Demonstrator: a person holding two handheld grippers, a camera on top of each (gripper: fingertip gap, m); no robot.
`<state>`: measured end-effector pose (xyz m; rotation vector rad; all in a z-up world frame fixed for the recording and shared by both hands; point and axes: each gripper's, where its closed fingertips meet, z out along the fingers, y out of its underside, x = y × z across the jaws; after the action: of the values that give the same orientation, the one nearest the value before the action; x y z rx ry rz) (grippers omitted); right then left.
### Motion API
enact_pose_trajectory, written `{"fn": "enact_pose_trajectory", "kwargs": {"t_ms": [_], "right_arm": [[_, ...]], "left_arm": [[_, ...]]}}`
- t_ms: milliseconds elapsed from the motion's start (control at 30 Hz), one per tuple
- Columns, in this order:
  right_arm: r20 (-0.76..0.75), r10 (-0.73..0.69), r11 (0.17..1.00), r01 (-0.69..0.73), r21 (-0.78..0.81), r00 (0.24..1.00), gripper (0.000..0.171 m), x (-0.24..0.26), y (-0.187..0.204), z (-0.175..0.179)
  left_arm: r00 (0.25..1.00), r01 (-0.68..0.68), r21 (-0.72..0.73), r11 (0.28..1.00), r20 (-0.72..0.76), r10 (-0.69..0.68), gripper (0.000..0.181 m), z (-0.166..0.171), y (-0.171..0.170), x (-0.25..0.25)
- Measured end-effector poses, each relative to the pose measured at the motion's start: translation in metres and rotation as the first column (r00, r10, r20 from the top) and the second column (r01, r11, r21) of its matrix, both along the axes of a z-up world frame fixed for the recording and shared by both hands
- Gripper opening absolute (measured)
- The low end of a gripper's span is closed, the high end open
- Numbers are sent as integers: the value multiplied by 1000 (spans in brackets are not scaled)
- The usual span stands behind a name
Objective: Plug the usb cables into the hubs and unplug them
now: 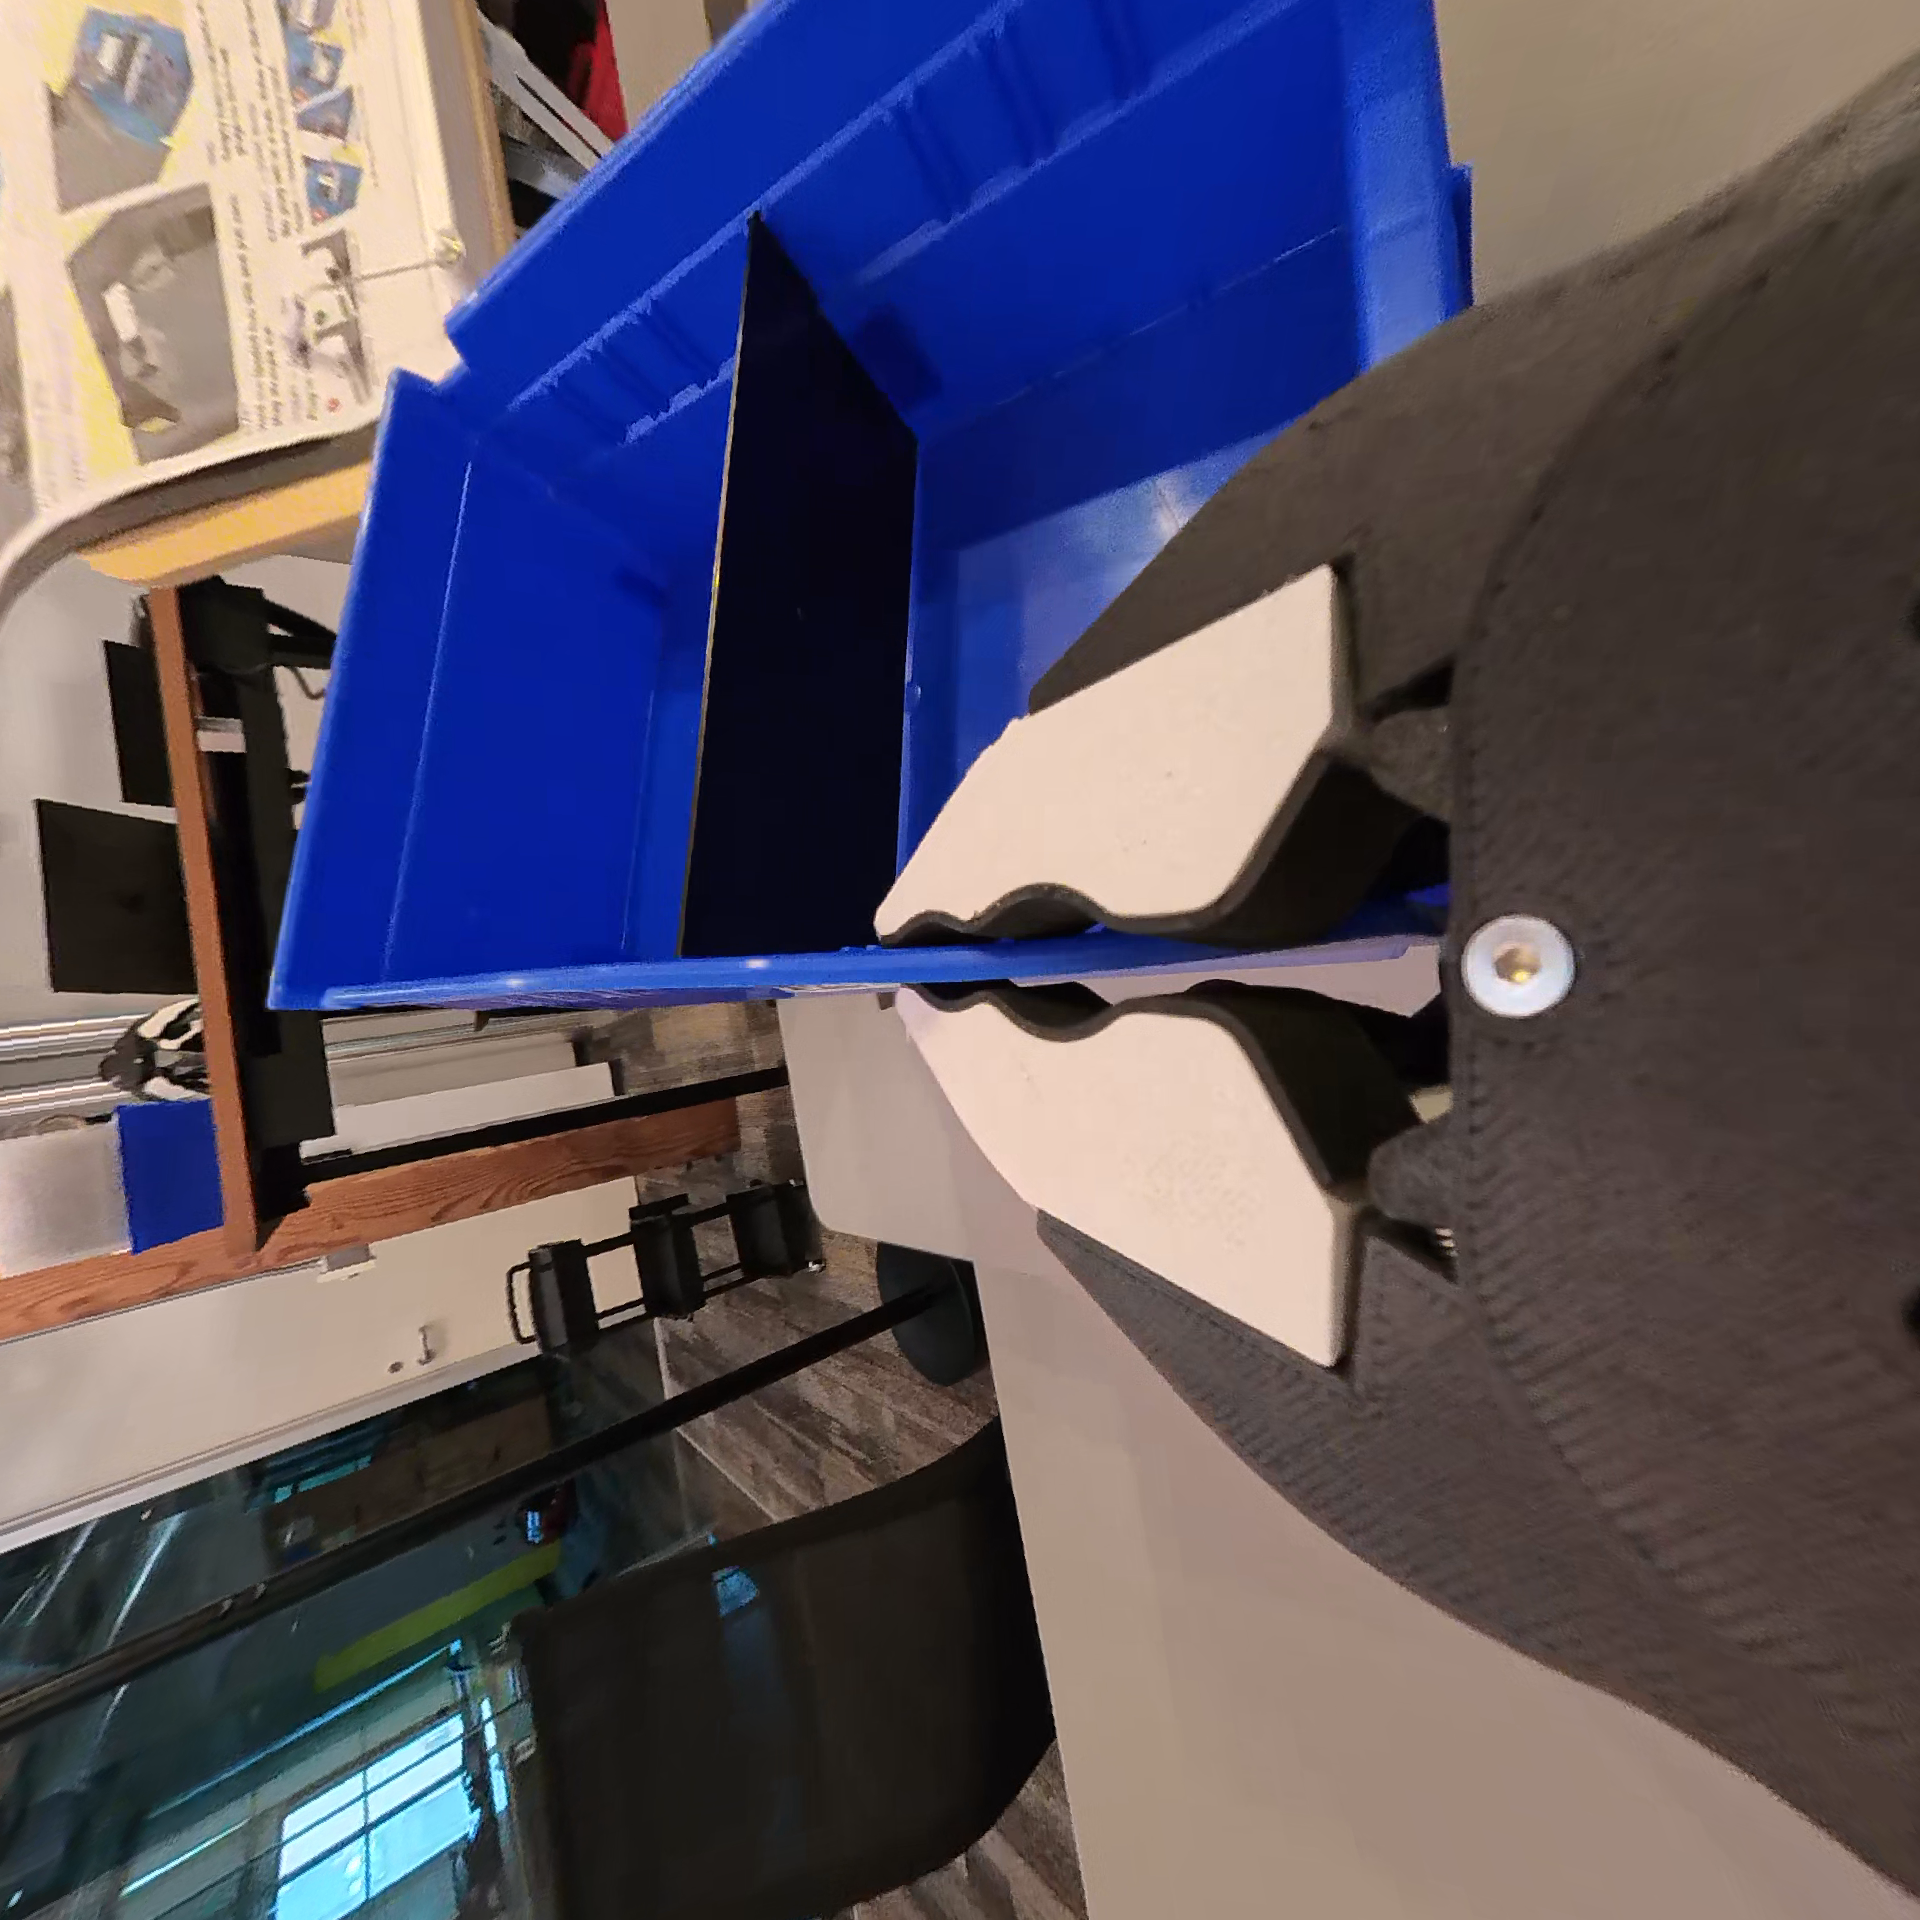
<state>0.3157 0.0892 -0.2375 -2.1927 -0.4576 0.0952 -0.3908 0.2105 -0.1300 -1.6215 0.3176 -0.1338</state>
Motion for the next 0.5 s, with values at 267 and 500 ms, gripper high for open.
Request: {"fn": "enact_pose_trajectory", "kwargs": {"t_ms": [267,500], "right_arm": [[15,149,989,-148,-16,989,41,-87,-14,-2],[61,281,960,-280,-18,958,56,-163,-26,-8]], "left_arm": [[999,-6,83,997,50,2,3,29,-24,-9],[993,-19,141,990,119,2,3,45,-41,-22]]}}
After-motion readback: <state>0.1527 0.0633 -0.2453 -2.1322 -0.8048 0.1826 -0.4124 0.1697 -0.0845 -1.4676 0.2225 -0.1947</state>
